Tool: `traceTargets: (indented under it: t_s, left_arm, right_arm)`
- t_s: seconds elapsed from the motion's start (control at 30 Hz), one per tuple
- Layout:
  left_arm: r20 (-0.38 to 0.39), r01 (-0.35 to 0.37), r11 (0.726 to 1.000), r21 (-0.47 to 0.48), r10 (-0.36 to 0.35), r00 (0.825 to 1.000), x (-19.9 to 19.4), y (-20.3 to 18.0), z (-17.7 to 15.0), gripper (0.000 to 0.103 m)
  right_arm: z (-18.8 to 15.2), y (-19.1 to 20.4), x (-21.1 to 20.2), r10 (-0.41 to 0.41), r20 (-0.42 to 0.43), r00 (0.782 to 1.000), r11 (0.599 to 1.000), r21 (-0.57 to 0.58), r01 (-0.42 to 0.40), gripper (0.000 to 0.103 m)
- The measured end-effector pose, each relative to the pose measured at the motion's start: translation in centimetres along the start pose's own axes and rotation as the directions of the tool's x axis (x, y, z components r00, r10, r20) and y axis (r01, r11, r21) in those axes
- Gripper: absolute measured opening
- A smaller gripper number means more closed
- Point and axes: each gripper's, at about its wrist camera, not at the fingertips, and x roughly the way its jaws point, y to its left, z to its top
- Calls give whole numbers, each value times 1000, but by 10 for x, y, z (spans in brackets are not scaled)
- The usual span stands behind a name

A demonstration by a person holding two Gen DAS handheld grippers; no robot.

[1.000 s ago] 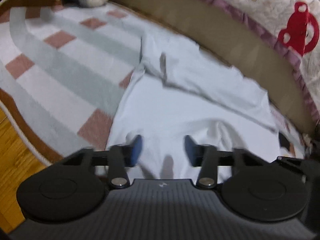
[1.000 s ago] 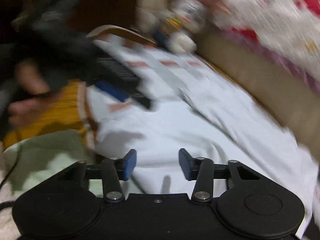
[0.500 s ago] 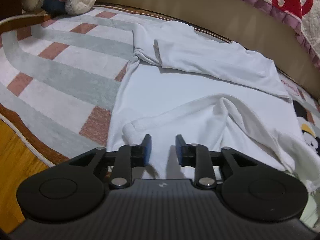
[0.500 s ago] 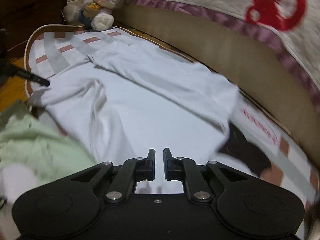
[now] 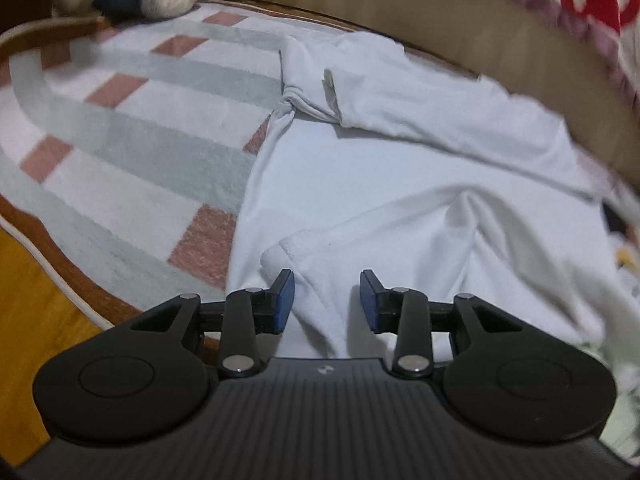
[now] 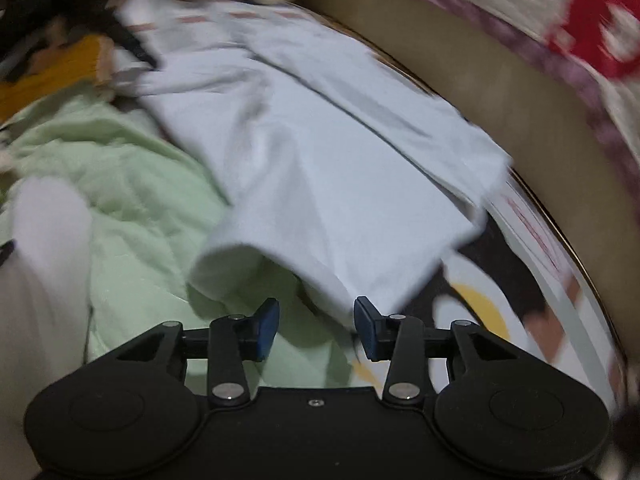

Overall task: Fold clothes
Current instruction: 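Grasp the folded shirt edge with the left tool while the right tool grasps the hem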

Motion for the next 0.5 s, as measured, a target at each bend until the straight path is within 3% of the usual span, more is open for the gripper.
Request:
traceTargets:
  t_s: [0.07,0.1,0.13,0.2,0.23,0.27,0.3,0.37,0.5]
  left_arm:
    - [9,6,1000,-15,-6,1000,-1,5,1,35]
    - [12,18,1000,-21,-17,1000,-1,6,0,35]
    - [13,31,999,-29,-30,999,0,7,0,35]
    - [4,64,997,-49,-64,998,3,9,-1,41]
    - [1,64,997,-50,-64,998,5,9,-1,42]
    - [-4,58,998,-40,-58,998,7,8,-2,45]
    - [-10,50,998,-31,-50,999,10,7,-2,49]
    - [-21,26,999,-21,-27,999,16,5,-3,54]
    - [-35,32,998,-50,-34,999,26,8,-2,64]
  right_arm:
    - [10,-7,11,19,27,999,999,-36,-18,44]
    - [18,-12,16,35,50,998,999,-37,-33,37]
    - [26,-17,20,53,75,996,998,-35,-50,6]
    - [36,-57,26,141,180,973,966,188,-175,5]
    - [41,-78,29,176,242,954,922,300,-246,4]
    - [40,-100,33,155,298,942,869,413,-273,5]
    - [37,-119,38,105,312,944,830,496,-256,5]
    - [32,-134,47,49,268,962,817,544,-193,5]
    - [21,-133,64,66,202,977,782,598,-176,5]
